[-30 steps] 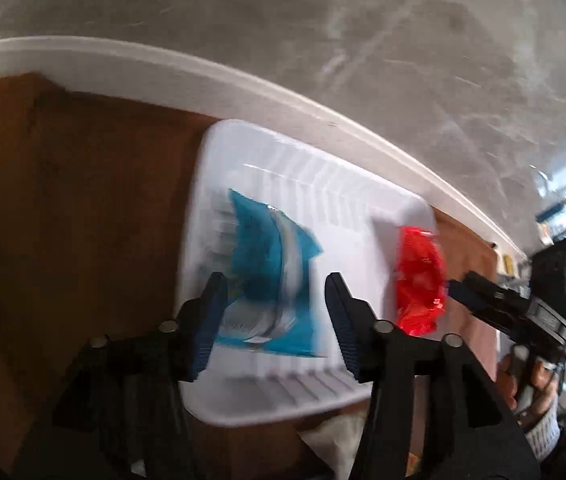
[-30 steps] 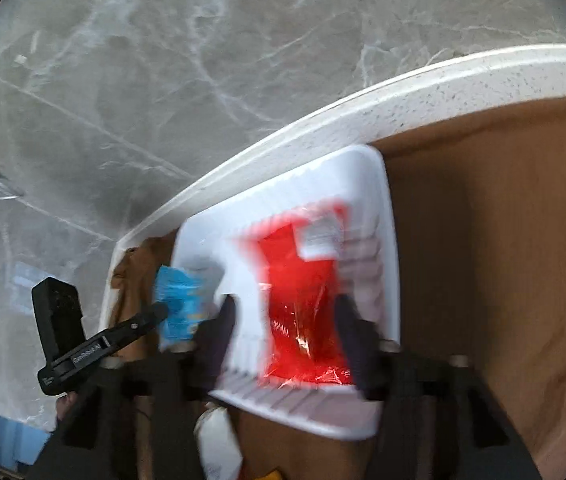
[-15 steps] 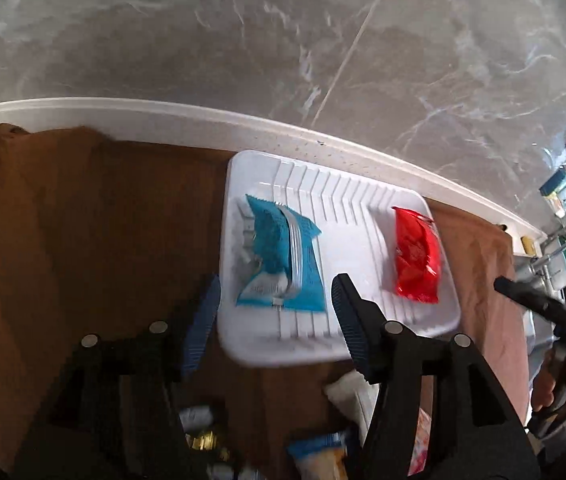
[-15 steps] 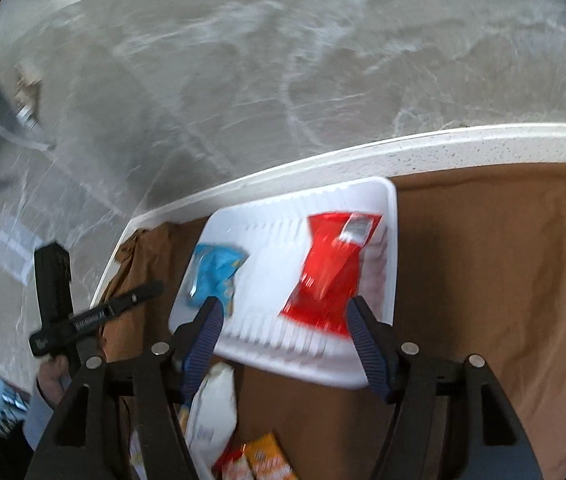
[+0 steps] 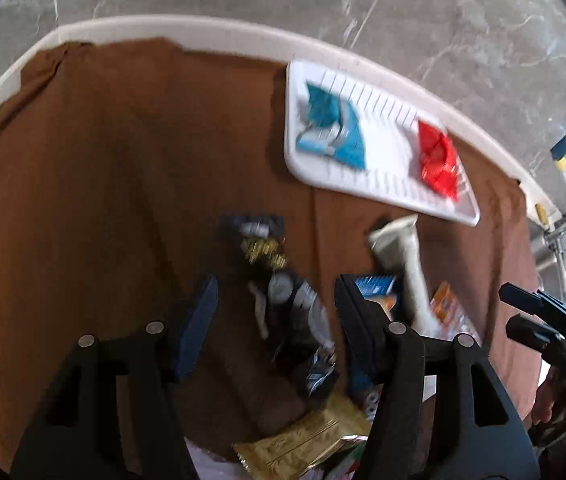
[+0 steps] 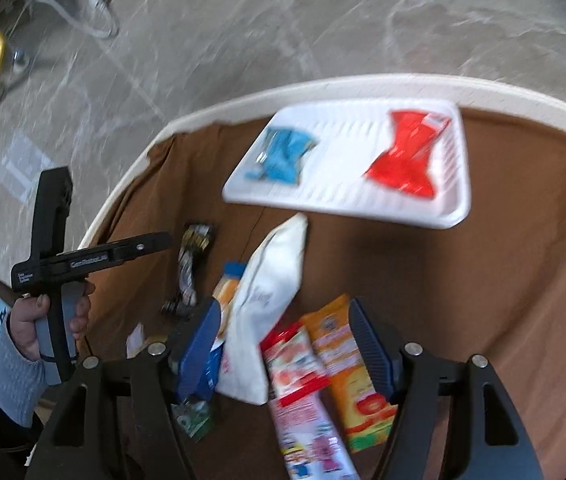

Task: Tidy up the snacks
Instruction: 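Grasp the black snack bar with left tool while right tool grasps the white pouch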

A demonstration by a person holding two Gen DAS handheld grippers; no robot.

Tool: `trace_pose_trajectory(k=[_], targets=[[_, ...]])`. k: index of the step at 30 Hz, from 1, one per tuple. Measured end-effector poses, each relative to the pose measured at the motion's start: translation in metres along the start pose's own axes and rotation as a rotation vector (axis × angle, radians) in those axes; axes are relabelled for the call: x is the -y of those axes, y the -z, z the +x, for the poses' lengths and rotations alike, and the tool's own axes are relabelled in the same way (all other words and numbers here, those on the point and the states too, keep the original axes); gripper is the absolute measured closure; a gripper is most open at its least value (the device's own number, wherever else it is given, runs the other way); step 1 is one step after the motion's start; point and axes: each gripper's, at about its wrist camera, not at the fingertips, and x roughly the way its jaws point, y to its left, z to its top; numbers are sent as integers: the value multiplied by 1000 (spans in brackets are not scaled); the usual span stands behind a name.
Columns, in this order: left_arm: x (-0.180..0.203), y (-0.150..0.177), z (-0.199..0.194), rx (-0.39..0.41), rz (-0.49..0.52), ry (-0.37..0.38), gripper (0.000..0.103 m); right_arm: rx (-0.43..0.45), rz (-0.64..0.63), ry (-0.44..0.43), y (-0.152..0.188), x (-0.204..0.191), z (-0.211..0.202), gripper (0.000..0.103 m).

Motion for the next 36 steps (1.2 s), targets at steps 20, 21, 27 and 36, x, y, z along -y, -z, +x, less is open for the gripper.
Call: trace_pose_trajectory(k=[20,21,27,36], targets=[[-15,6,35,-67,-6,61,37,-151,116,39,-4,-12,84,55],[-14,5,38,-68,-5,64,37,-146,125,36,-5,-11,85,57],[-15,2,47,-61,4,84,35,-124,177,-6,-5,-3,86,60],[-8,1,53,-31,31,92,42,-106,240,-65,-1,6,84,63]])
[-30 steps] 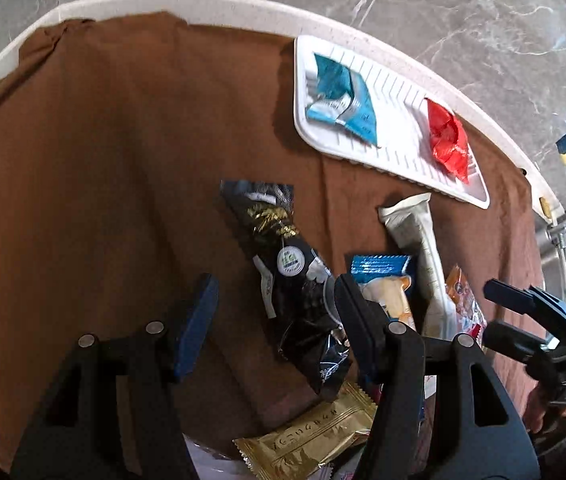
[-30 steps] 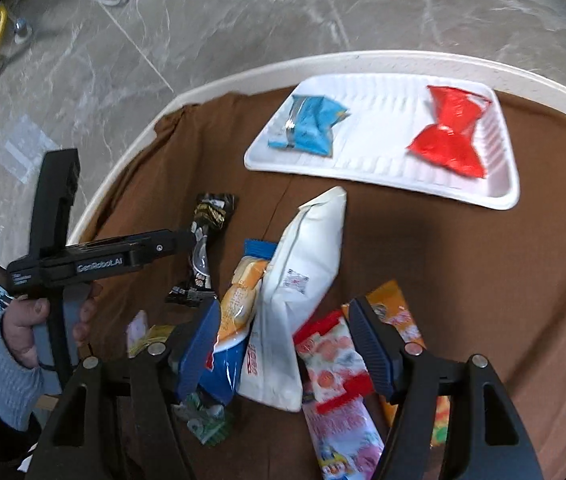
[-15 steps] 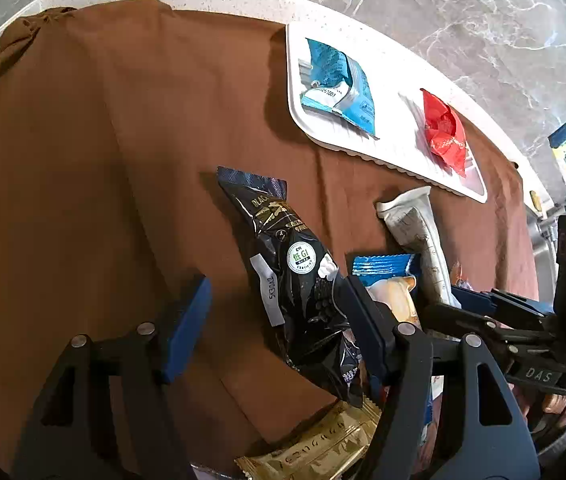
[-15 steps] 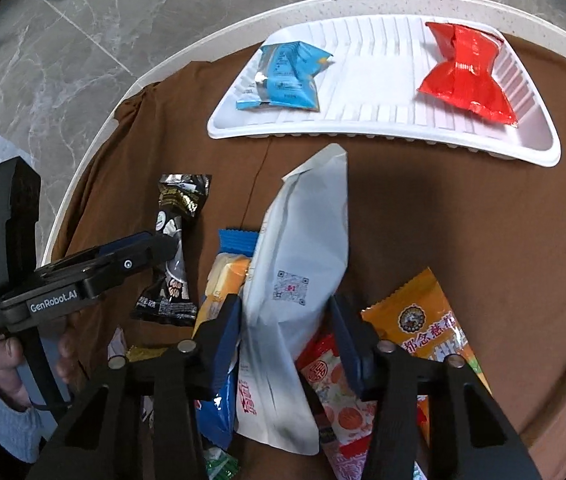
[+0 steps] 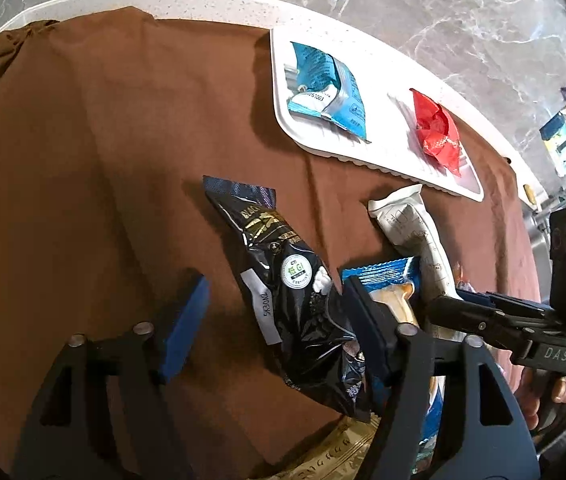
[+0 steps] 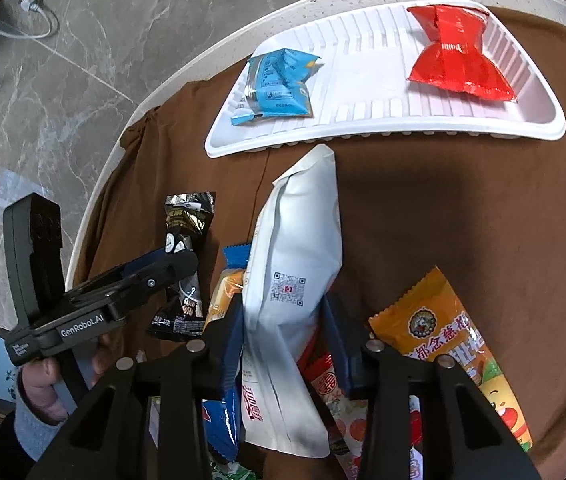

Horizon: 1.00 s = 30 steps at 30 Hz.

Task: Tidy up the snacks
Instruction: 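Grasp the black snack bar with left tool while right tool grasps the white pouch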

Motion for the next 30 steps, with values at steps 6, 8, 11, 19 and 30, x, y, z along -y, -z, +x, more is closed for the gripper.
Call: trace_pose_trajectory(k=[6,8,11,19,30], targets=[[0,-1,2,-6,-19,35,46,-2,18,-15,0,1,0,63],[-1,-2,2,-10,-24,38,46,-18,36,-27,-1,3,3,57],[1,-1,3,-11,-13,37,44,-19,52,-52,-1,6,4,57],[13,0,8,-12,38,43,25,-20,49,-68,-1,1,5,49],[11,-1,9,3,7,70,24,-23,50,-81,-4,7,5,55]])
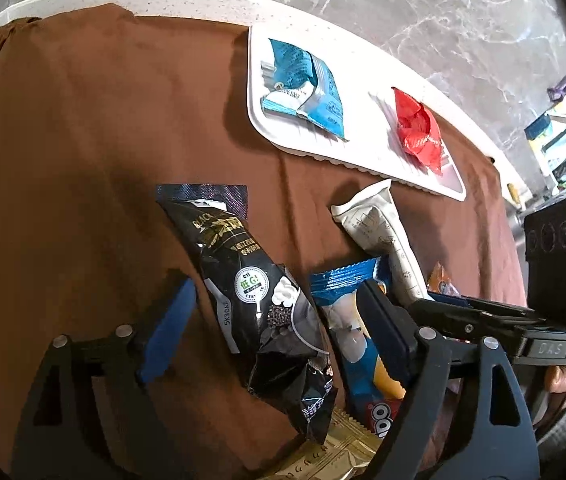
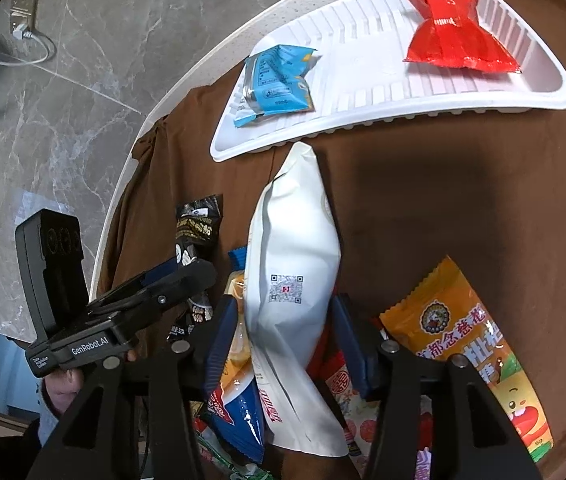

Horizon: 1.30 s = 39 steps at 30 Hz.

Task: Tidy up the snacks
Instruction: 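Grasp the black snack bar with left tool while right tool grasps the white pouch, then lower both held packets into the white tray and open both tools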

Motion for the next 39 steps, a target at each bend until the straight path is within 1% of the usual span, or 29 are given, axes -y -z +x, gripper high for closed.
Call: trace_pose_trajectory(k=[1,2,3,4,6,7,9,11,14,19,21,24,28,29,31,32,35,38,39], targets=[[-1,1,-1,5,-1,-3,29,-1,-3,4,0,0,0,57],[-1,2,-2,10,6,-23,42,0,-10,15,0,0,-1,60],[-4,3,-3,15,6,-59,66,2,-18,17,0,-1,-1,64],[-8,4,-5,25,-18,-53,74,5,-24,22,0,0,-2,65],[-14,4,-8,30,-35,-42,82,22,-22,21,-1,-1,-6,68],[-15,4,-10,27,-35,-25,83,32,-11,-1,-1,-1,-9,69],[-15,3,-17,33,-25,-21,83,47,-20,-6,-2,-5,-16,69],[-14,1,-26,45,-14,3,83,63,-21,-34,-4,-8,-26,69],[-18,-5,-41,61,-46,58,83,76,-3,-75,-9,-10,-38,69],[-17,-18,-43,46,-65,116,83,122,44,-132,-27,-6,-56,69],[-14,-23,-42,34,-53,119,83,140,56,-137,-38,-4,-61,69],[-14,-24,-43,10,-32,123,83,166,57,-120,-53,-2,-66,69],[-28,-24,-41,-19,-34,94,83,173,55,-105,-64,3,-65,69],[-33,-25,-40,-24,-43,100,83,169,61,-108,-65,4,-63,69],[-41,-29,-42,-14,-57,93,83,156,71,-109,-66,7,-58,69],[-44,-31,-44,-1,-59,75,82,148,73,-108,-66,9,-55,69],[-60,-43,-53,34,-97,67,82,128,81,-111,-66,12,-47,69],[-65,-58,-56,53,-90,60,82,118,80,-104,-71,12,-42,69],[-63,-62,-58,58,-87,67,82,119,81,-104,-72,13,-41,69]])
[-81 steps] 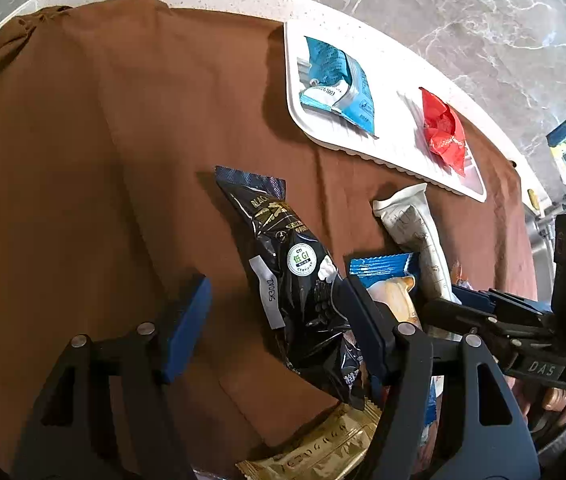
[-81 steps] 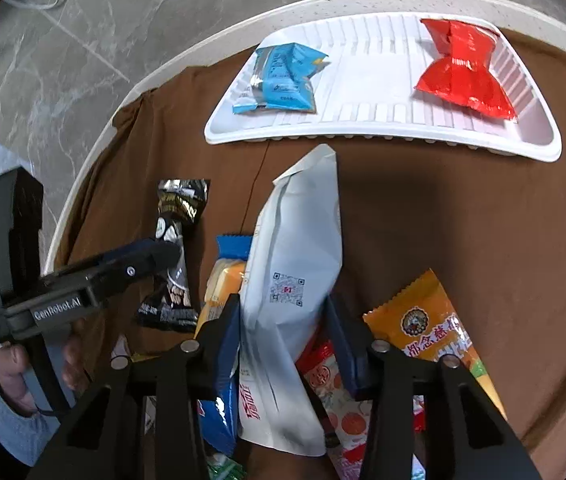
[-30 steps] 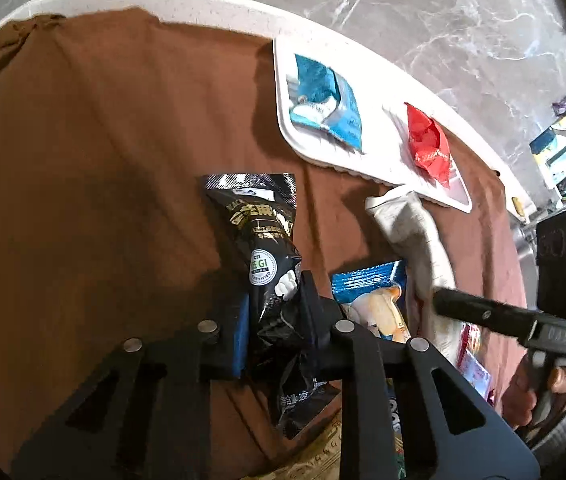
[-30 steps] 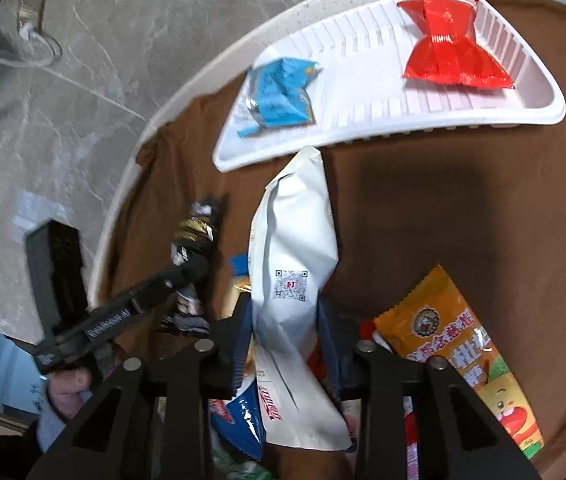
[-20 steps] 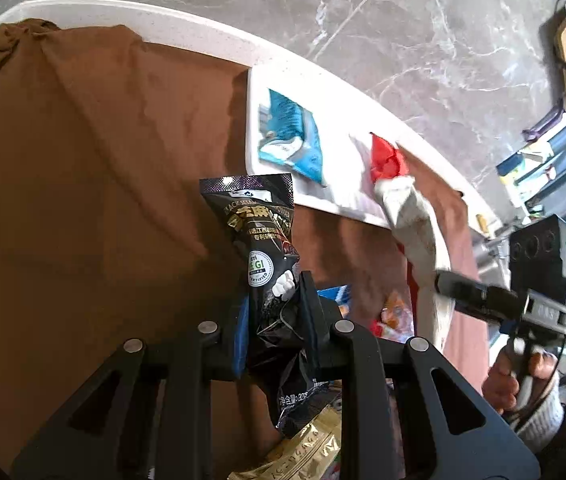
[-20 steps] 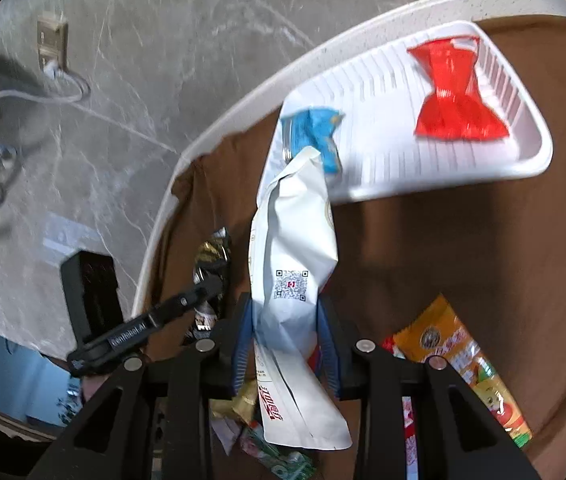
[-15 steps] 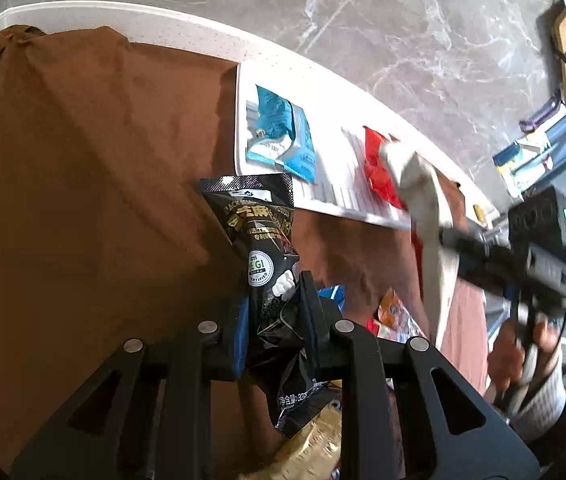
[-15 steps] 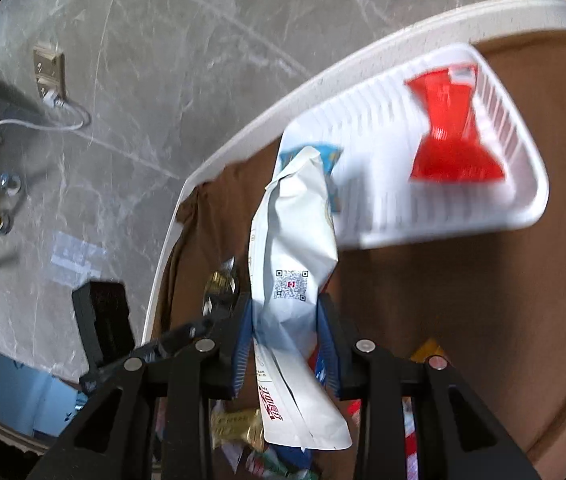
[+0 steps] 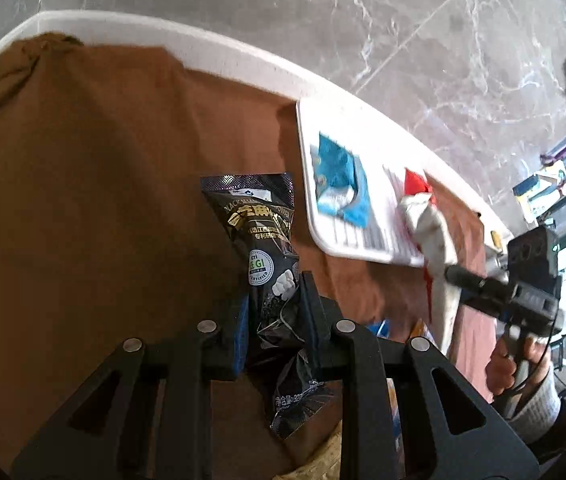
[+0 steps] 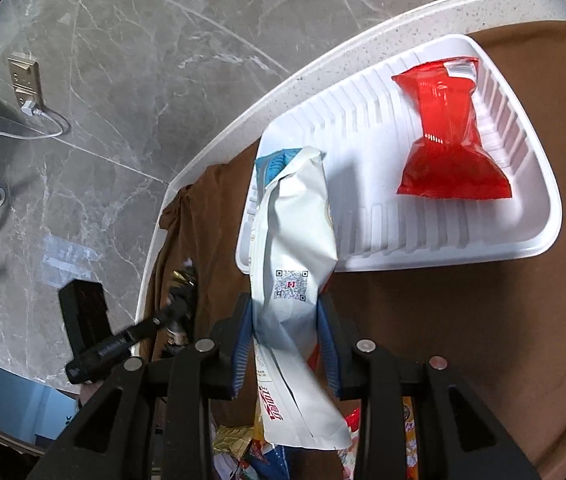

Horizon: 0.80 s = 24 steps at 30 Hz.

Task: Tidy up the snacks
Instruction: 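Lower both held packets into the white tray and open both tools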

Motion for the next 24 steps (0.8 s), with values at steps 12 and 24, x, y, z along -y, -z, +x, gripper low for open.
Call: trace_pose_trajectory(k=[12,24], targets=[[91,-56,52,-31,170,91,82,66,45,24,-48,20,0,69],[139,-89,148,-116,287,-9,77,117,38,136,-97,37,16,61]])
